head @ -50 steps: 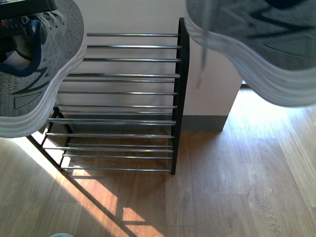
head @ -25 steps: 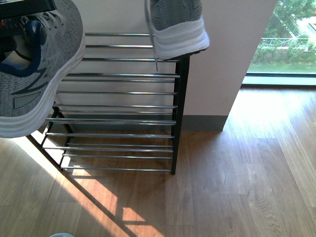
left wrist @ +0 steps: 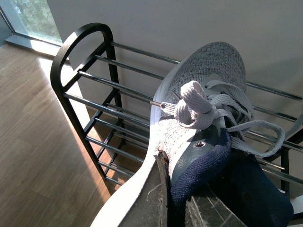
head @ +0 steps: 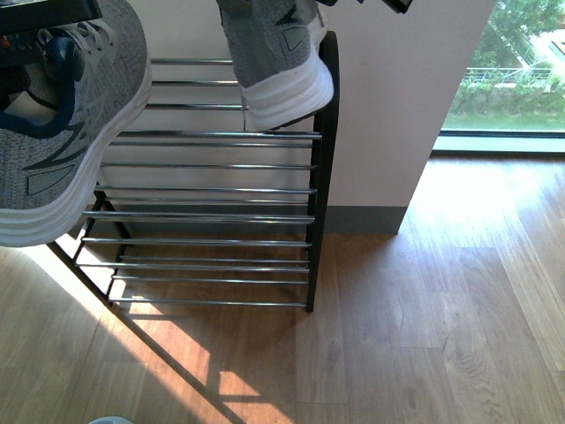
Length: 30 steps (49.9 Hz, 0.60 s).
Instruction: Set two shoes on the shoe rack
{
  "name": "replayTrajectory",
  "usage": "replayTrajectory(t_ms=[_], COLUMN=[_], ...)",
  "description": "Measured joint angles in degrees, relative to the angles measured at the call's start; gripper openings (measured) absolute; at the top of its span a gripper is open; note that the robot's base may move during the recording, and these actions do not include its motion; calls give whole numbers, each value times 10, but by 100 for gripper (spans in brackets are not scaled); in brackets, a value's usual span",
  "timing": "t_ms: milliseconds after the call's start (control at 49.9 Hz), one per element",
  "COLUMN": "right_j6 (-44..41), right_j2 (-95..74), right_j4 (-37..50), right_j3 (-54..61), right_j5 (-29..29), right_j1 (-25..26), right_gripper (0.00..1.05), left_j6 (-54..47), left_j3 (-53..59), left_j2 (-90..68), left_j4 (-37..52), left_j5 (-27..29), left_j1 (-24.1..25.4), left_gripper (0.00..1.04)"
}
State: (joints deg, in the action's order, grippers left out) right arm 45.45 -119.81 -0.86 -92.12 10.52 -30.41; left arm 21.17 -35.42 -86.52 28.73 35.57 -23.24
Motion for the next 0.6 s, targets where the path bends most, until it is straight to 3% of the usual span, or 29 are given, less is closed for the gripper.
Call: replayTrajectory(t_ms=[601], right_j6=[4], right_j2=[-95], right_j4=[-15], right_j3=[-92], right_j5=[-9], right_j1=[5], right_gripper=[1], left_j6=[0], left_j3=[0], left_j2=[0], left_j4=[0], left_j5=[0], left_j1=[0], left_gripper=[2])
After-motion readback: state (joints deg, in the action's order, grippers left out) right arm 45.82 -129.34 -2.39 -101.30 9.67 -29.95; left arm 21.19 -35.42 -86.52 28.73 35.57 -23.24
